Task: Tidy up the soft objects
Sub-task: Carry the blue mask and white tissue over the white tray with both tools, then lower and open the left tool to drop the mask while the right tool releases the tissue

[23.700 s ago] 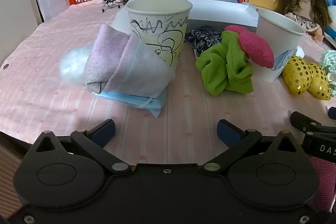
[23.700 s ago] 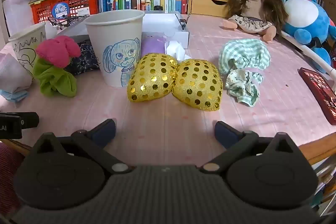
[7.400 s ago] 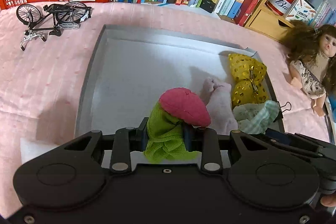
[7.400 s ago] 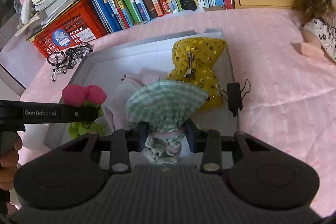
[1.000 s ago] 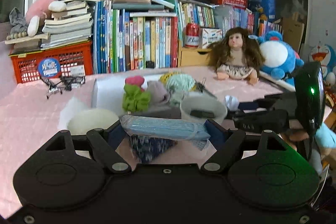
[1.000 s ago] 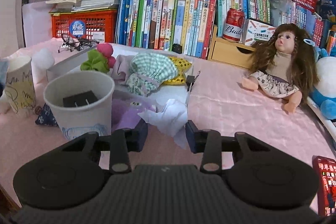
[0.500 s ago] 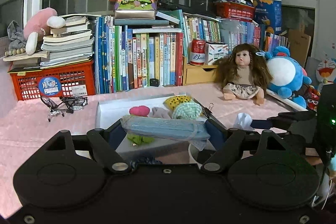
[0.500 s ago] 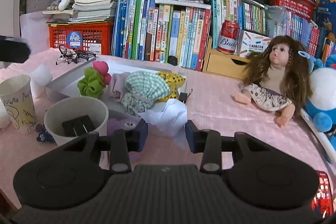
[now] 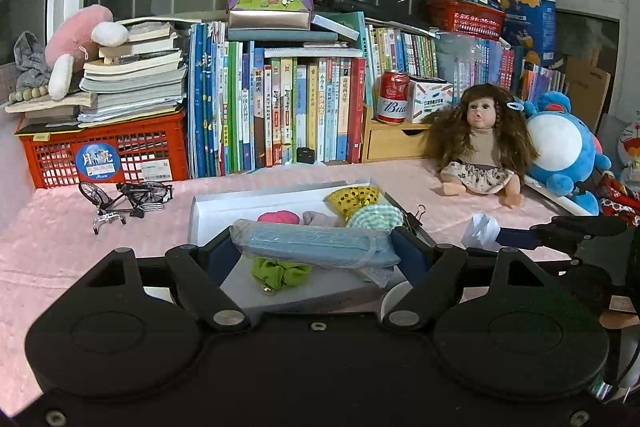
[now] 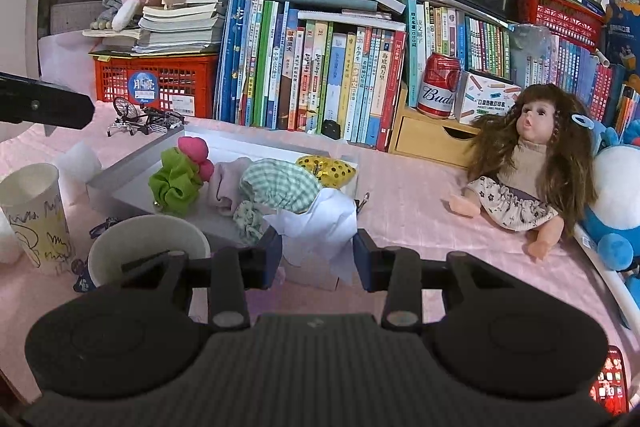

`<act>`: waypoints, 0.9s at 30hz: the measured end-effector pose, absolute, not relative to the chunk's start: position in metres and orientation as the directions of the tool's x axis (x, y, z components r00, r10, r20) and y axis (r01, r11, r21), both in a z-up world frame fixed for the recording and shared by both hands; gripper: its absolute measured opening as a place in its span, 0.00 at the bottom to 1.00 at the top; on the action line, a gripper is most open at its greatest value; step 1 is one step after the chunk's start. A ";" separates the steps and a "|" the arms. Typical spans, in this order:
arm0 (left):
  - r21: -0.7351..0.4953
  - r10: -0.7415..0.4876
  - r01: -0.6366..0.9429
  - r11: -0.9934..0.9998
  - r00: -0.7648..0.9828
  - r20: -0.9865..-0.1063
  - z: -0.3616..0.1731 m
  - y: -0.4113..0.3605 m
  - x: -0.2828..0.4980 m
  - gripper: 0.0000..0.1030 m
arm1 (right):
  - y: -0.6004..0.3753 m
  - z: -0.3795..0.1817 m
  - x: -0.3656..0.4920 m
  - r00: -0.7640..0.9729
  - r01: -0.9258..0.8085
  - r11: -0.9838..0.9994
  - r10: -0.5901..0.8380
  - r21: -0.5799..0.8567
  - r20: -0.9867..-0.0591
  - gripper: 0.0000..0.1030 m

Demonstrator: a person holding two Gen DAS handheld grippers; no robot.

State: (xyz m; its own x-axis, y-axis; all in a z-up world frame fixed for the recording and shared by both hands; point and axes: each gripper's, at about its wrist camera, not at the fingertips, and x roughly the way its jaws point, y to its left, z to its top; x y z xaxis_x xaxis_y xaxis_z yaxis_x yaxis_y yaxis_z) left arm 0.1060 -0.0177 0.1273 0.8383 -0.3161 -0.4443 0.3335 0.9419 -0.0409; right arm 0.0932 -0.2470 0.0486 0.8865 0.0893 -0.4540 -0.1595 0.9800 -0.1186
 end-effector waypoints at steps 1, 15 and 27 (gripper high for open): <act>-0.045 -0.316 0.332 0.942 0.837 -0.448 0.127 -0.017 0.109 0.77 | -0.246 0.049 0.094 0.886 -0.160 0.980 0.090 -0.118 -0.455 0.43; -0.135 -0.324 0.302 0.944 0.766 -0.556 0.129 -0.011 0.164 0.77 | -0.245 0.059 0.116 0.860 -0.174 0.982 0.117 -0.070 -0.497 0.43; -0.277 -0.332 0.187 0.943 0.604 -0.724 0.118 0.004 0.242 0.76 | -0.257 0.070 0.167 0.772 -0.157 0.985 0.165 0.068 -0.614 0.43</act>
State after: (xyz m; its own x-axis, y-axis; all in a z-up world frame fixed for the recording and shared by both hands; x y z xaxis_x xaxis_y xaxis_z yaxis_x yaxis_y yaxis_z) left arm 0.2423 0.0040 0.1181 0.6044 -0.3324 -0.7240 0.1865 0.9426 -0.2771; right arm 0.1665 -0.2567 0.0699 0.7719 0.1653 -0.6139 -0.1573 0.9852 0.0675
